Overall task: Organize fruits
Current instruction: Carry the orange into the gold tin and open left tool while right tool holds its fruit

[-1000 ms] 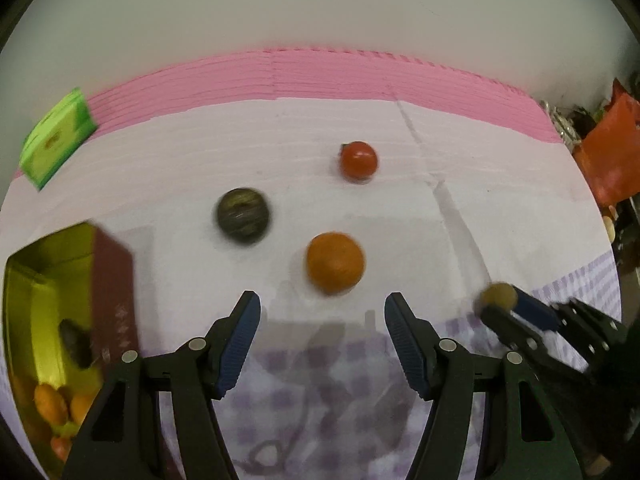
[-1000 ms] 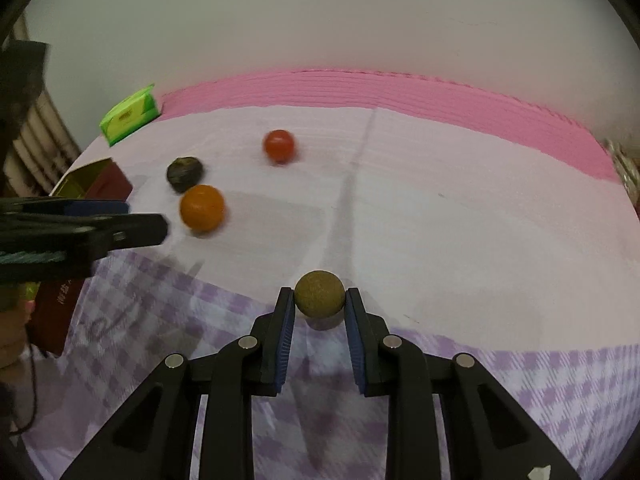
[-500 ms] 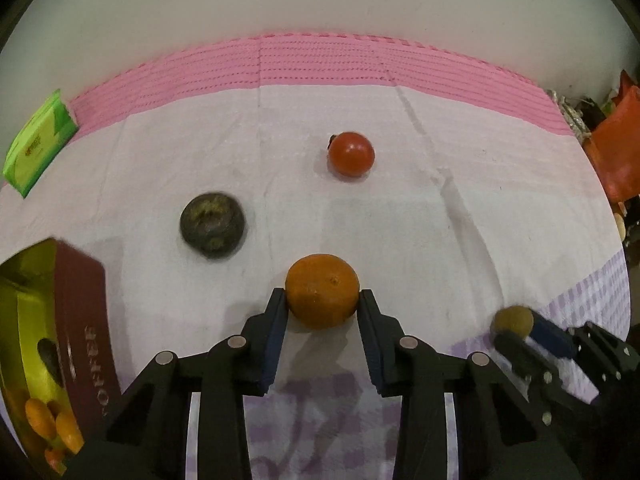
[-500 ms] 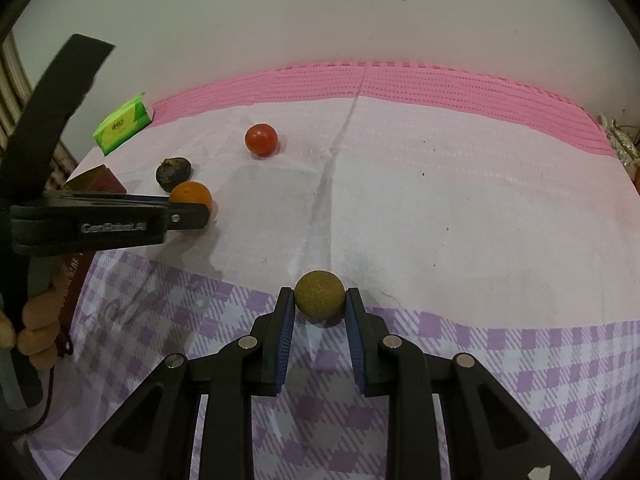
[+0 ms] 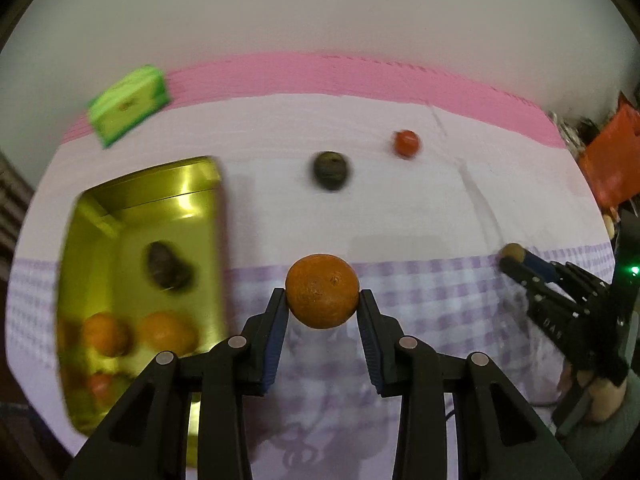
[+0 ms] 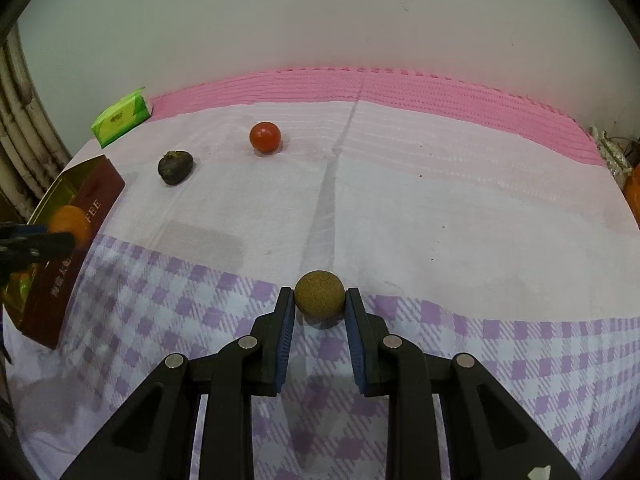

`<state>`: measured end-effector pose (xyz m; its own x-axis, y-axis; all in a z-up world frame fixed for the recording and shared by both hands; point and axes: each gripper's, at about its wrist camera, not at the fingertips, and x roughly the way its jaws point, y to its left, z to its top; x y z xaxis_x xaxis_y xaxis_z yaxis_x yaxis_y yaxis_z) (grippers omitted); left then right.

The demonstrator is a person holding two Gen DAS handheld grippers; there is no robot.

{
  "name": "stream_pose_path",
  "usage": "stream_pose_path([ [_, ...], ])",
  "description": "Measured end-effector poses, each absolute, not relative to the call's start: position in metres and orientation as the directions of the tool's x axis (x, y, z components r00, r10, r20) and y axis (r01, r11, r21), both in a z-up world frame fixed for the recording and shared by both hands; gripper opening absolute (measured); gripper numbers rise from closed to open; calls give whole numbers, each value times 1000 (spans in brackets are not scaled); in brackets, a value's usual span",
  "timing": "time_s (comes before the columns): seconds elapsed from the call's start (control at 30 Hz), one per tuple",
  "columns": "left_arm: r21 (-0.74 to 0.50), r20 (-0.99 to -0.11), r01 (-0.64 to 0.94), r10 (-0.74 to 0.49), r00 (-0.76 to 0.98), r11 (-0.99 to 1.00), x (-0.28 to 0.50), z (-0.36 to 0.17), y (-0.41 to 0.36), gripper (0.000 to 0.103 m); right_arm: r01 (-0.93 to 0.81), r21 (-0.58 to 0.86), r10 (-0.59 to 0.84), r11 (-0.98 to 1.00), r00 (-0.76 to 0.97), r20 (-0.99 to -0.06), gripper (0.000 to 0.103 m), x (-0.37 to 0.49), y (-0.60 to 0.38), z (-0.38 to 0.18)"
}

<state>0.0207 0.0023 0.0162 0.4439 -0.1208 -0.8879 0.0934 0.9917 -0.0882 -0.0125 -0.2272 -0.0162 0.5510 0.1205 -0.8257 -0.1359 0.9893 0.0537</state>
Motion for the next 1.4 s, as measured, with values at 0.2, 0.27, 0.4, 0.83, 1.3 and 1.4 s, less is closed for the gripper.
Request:
stream_pose_path([
  [0.2, -80, -883, -18, -63, 465, 997, -1, 27, 61, 36, -143, 40, 114, 989, 558, -822, 23, -15, -222, -13],
  [0.27, -75, -884, -53, -42, 466, 996, -7, 27, 80, 36, -140, 41, 113, 989, 555, -824, 23, -16, -223, -14],
  [0.4, -73, -890, -128, -7, 456, 989, -15, 21, 111, 36, -137, 45, 113, 990, 546, -830, 23, -16, -222, -17],
  [0.83, -96, -914, -195, -9, 406, 976, -20, 1, 146, 36, -133, 46, 111, 990, 538, -836, 23, -16, -222, -20],
  [1.3, -75, -934, -129, -25, 356, 989, -9, -18, 121, 37, -133, 46, 111, 990, 539, -835, 23, -15, -222, -20],
  [1.4, -68, -936, -131, -18, 352, 989, -8, -20, 121, 37, -133, 46, 111, 990, 539, -835, 23, -15, -222, -20],
])
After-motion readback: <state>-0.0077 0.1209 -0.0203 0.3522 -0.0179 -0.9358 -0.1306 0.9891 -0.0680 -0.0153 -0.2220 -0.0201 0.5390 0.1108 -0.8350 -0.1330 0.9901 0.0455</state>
